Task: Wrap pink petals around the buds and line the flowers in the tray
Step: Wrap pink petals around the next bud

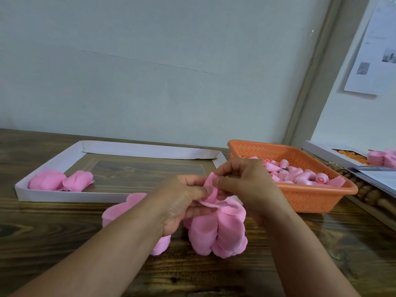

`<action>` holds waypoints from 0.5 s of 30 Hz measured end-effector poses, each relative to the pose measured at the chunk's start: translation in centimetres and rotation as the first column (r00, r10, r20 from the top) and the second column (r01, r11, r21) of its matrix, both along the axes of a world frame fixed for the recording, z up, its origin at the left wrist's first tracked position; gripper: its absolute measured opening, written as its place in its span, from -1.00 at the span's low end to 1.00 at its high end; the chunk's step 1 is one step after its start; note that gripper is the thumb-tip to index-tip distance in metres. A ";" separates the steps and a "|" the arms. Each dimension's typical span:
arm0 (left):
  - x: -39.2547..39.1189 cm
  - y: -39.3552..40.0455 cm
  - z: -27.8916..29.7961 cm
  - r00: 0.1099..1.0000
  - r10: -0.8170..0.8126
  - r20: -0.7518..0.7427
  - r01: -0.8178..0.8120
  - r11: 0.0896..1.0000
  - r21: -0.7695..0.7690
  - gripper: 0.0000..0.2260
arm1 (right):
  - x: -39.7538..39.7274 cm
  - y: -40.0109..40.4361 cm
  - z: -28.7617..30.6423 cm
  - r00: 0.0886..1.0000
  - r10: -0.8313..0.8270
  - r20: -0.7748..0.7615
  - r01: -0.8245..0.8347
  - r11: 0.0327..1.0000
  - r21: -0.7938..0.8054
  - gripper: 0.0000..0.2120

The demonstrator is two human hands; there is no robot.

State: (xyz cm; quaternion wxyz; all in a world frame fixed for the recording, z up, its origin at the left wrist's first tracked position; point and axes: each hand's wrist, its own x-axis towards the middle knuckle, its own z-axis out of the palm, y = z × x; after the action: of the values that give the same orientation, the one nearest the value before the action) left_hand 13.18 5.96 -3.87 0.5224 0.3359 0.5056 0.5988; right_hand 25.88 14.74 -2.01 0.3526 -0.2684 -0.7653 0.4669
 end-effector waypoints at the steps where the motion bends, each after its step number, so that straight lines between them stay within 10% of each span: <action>1: -0.1 0.1 0.0 1.000 0.011 -0.004 -0.011 1.000 -0.004 -0.82 | 0.2 0.0 0.1 0.999 0.014 0.038 -0.014 1.000 -0.002 -0.86; 7: -0.3 0.0 0.0 1.000 -0.023 -0.018 0.023 1.000 -0.015 -0.82 | 1.0 0.5 0.8 0.983 0.050 0.177 -0.086 0.975 0.202 -0.80; 15: -0.4 -0.2 0.3 0.996 -0.080 -0.044 0.078 0.995 -0.056 -0.86 | 1.2 0.9 0.2 0.980 0.189 0.061 -0.194 0.978 0.079 -0.80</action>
State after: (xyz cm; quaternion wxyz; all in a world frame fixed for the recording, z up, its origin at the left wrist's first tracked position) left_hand 12.76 5.80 -3.61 0.5430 0.3548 0.5200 0.5558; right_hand 27.11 15.67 -1.76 0.2964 -0.1907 -0.8157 0.4586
